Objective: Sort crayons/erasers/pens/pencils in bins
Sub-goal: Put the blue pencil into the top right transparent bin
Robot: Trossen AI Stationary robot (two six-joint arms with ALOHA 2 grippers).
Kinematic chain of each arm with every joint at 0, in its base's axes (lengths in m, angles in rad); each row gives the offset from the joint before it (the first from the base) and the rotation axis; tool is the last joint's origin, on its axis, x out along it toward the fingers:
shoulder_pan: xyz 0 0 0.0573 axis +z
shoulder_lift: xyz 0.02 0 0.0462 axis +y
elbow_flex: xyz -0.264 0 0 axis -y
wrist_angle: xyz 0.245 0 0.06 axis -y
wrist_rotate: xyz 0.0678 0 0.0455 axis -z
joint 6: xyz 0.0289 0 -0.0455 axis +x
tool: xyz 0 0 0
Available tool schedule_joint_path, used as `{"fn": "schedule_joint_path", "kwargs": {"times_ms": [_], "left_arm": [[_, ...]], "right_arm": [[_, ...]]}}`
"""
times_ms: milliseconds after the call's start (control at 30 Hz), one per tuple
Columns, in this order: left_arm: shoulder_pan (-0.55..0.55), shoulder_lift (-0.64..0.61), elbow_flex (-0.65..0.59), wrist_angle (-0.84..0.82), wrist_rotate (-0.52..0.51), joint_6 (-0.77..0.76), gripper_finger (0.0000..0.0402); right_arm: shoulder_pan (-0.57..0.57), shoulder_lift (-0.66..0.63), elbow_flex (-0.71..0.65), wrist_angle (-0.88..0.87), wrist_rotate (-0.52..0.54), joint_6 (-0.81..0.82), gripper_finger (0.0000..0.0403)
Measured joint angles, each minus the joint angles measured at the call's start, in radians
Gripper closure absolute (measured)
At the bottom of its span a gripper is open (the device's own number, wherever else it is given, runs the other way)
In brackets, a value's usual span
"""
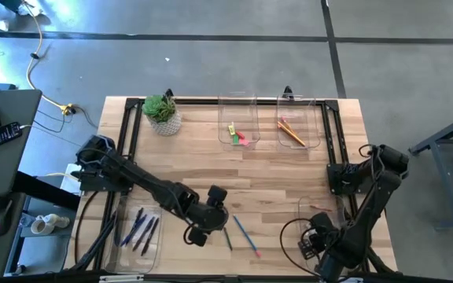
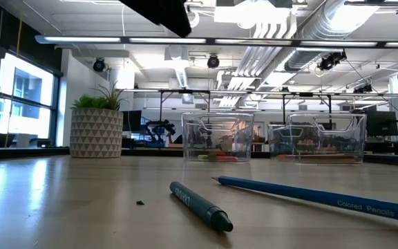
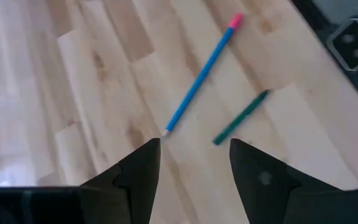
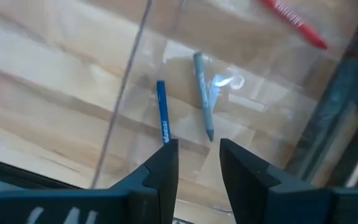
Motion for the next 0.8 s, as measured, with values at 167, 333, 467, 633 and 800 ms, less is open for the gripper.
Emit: {"fn": "schedule_joint_path", "kwargs": {"times_ms": [167, 333, 467, 633, 800], "left_arm": [[0.047, 0.0, 0.0, -0.007, 0.022, 0.016, 0.0225], [0.07, -0.002, 0.052, -0.077, 0.019, 0.052, 0.0229], [0.093, -0.003, 0.092, -0.126, 0.018, 0.053, 0.0229], [0.121, -0.003, 0.109, -0.141, 0.015, 0.054, 0.0229], [0.142, -0.002, 0.109, -0.131, 0.015, 0.053, 0.0229]], "right_arm": [[-0.005, -0.001, 0.092, -0.12, 0.085, 0.028, 0.03], [-0.027, -0.001, 0.141, -0.22, 0.11, 0.006, 0.03], [-0.047, -0.001, 0.147, -0.272, 0.11, 0.005, 0.03], [-0.061, -0.001, 0.147, -0.287, 0.109, 0.002, 0.03], [-0.061, -0.001, 0.147, -0.289, 0.109, 0.002, 0.03]]}}
